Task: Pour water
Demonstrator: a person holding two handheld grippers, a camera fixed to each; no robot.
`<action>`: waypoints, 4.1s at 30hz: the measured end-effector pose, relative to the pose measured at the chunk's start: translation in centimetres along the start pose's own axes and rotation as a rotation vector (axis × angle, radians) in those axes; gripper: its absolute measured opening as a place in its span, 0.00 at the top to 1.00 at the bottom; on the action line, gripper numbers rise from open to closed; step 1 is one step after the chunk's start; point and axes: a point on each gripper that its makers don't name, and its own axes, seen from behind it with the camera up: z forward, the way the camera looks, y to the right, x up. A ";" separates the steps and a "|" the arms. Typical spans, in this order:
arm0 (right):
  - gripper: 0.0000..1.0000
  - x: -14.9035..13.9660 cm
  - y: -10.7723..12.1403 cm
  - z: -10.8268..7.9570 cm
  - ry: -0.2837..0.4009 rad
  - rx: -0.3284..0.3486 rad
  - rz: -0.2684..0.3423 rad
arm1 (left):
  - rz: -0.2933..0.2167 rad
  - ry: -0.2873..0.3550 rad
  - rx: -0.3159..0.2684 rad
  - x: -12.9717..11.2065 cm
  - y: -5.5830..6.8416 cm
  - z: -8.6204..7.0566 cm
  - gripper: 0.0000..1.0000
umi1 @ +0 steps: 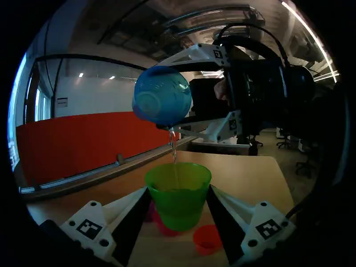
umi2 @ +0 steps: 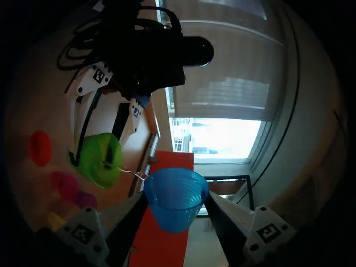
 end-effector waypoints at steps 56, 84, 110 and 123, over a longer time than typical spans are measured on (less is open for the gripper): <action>0.10 0.5 0.7 -1.1 0.033 -0.007 0.272 | 0.004 0.006 0.013 0.3 -0.7 -0.1 0.17; 0.10 1.4 0.4 -2.5 0.114 0.008 0.964 | 0.014 0.003 0.026 0.3 -0.9 -0.4 0.17; 0.10 2.2 -0.4 -1.8 0.133 0.078 1.445 | 0.026 0.000 0.036 0.7 -1.1 -0.9 0.17; 0.10 1.9 -0.3 -2.2 0.139 0.080 1.475 | 0.017 -0.006 0.042 0.8 -1.4 -1.1 0.17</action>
